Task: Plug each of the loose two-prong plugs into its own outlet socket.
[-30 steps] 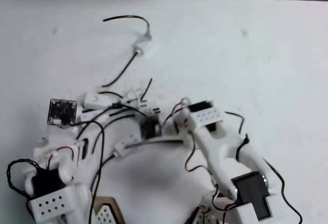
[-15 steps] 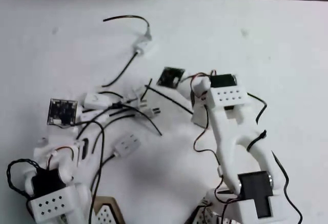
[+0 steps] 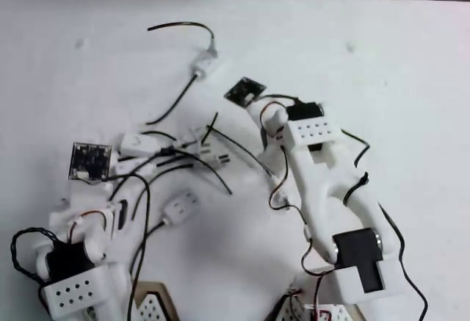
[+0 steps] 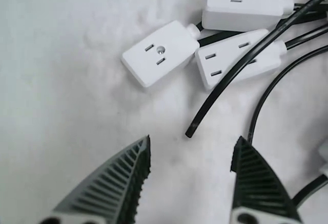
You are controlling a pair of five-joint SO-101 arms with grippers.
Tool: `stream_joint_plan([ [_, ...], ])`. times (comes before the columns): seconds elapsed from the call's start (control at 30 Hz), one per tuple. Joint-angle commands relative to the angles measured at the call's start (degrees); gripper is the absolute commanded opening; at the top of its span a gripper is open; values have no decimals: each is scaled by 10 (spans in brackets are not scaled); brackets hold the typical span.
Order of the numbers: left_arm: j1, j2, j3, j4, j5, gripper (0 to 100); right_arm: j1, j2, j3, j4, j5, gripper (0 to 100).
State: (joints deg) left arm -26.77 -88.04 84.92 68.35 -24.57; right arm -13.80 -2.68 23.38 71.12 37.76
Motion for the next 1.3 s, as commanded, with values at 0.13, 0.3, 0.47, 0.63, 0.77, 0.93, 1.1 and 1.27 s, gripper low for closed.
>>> stream_joint_plan([
  [0.13,-1,-8,-3,-1,-3,260,0,-9,-24,81,33,163],
  [0.3,-1,-8,-2,-1,-3,260,-1,-7,-13,92,39,163],
  [0.47,-1,-8,-2,-1,-3,260,-23,-7,-12,101,-44,163],
  [0.63,-1,-8,-2,-1,-3,260,-58,55,-9,97,-123,163],
  [0.77,-1,-8,-2,-1,-3,260,-49,121,-44,100,-127,162],
  [0.93,-1,-8,-2,-1,-3,260,-15,175,-104,124,-127,124],
  [1.1,-1,-8,-2,-1,-3,260,-16,199,-127,156,-124,109],
  [1.27,-1,-8,-2,-1,-3,260,-16,219,-127,160,-123,75],
])
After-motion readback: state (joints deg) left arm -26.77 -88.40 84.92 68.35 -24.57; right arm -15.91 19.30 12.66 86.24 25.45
